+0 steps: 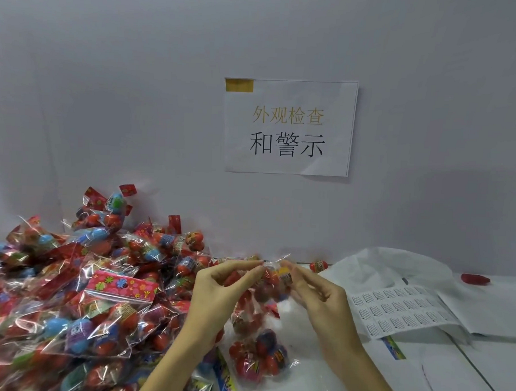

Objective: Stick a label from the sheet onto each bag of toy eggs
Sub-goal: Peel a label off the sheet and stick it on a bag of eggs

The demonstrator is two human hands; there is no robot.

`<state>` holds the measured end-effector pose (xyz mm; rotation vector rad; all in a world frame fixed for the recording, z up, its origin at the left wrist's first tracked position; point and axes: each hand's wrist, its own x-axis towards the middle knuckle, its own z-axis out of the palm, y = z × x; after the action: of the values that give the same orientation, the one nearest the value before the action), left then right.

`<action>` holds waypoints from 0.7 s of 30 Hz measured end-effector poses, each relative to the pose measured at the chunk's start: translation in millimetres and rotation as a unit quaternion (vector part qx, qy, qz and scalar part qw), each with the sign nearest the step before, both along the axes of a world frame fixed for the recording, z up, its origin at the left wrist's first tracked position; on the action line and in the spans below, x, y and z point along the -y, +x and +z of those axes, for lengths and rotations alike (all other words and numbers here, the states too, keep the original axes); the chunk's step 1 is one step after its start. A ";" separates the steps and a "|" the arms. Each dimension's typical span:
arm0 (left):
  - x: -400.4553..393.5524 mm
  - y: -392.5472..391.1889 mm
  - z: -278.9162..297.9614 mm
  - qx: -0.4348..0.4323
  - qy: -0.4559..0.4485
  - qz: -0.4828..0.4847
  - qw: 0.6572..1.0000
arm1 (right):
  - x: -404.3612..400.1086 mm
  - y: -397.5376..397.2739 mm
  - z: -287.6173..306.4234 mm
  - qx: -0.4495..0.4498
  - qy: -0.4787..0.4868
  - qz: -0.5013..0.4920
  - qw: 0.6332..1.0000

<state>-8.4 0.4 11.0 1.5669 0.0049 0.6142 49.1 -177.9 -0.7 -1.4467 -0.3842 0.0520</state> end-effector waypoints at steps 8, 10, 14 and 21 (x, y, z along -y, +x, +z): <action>3.3 5.9 -10.3 0.100 0.156 -0.060 0.981 | 6.5 6.4 9.1 -0.161 0.150 0.117 0.968; 7.8 4.5 -11.6 0.042 0.195 -0.061 0.978 | 7.6 7.3 5.6 -0.129 0.132 0.089 0.979; 11.7 2.6 -8.6 -0.079 -0.006 -0.035 0.996 | 7.9 6.9 2.8 -0.123 0.080 0.079 0.986; 7.6 5.9 -10.2 -0.089 -0.142 0.017 0.986 | 0.9 0.6 0.1 -0.070 0.043 0.050 0.995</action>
<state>-2.5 -7.2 0.8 1.3405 0.2459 0.4748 49.7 -178.9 -0.6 -1.3298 -0.3394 0.2144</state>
